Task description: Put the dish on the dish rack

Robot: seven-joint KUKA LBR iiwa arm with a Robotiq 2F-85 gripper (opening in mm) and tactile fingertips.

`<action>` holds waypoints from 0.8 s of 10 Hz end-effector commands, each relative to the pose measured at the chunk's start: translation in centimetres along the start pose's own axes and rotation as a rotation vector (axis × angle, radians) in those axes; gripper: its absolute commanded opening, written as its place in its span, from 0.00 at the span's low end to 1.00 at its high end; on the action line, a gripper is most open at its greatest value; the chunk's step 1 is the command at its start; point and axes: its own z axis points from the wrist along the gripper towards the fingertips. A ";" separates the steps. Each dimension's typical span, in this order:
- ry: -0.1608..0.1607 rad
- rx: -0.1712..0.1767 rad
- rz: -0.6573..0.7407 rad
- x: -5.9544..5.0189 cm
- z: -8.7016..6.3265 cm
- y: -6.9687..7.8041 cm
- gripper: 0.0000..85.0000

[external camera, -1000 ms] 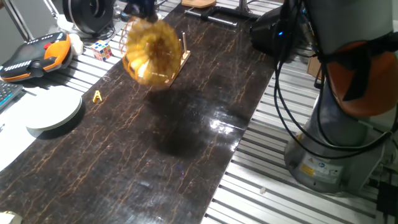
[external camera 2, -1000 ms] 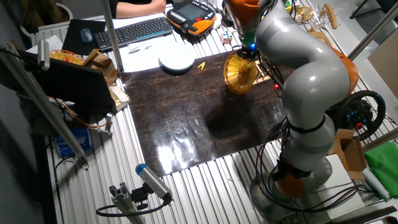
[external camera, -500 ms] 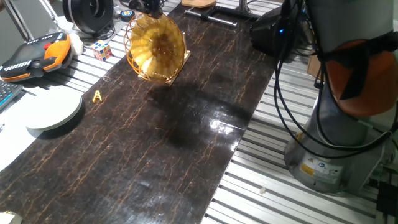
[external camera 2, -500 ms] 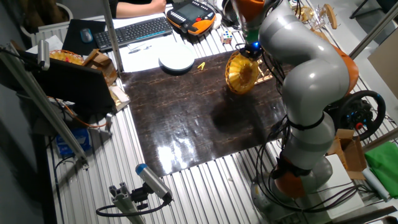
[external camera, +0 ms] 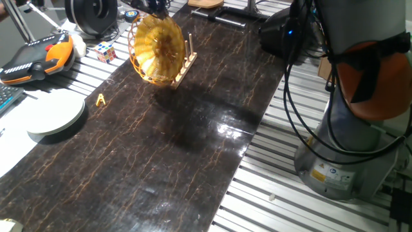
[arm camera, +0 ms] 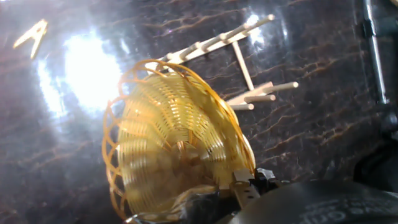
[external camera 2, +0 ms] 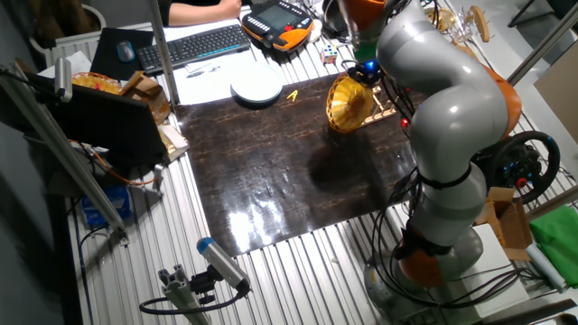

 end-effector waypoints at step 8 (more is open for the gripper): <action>-0.038 0.079 -0.104 -3.4 -1.1 -5.0 0.02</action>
